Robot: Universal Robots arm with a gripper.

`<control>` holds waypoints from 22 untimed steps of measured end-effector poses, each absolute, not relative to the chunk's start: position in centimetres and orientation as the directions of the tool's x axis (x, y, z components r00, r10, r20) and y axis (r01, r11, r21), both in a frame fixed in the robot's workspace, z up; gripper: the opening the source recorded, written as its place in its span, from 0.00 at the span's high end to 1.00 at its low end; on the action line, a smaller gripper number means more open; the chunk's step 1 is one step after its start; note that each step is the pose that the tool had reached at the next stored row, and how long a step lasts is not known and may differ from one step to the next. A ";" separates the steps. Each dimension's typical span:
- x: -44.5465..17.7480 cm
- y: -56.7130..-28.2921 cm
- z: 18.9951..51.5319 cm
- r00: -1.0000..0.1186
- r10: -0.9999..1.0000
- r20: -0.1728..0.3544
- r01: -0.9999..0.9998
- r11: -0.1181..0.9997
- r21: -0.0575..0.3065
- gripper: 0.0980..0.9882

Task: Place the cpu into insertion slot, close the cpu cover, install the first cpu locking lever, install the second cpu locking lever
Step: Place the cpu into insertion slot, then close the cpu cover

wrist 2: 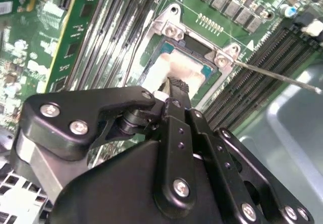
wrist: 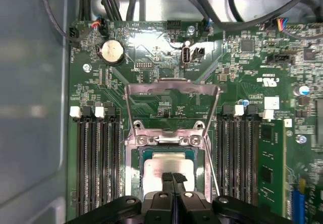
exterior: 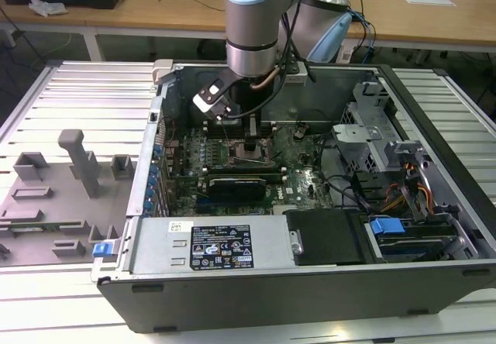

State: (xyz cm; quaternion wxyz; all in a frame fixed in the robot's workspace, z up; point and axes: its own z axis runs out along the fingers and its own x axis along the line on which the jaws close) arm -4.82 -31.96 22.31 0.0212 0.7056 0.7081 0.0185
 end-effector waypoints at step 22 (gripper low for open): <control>-4.8 -32.0 25.3 -0.003 1.000 -0.004 0.998 0.004 0.056 0.99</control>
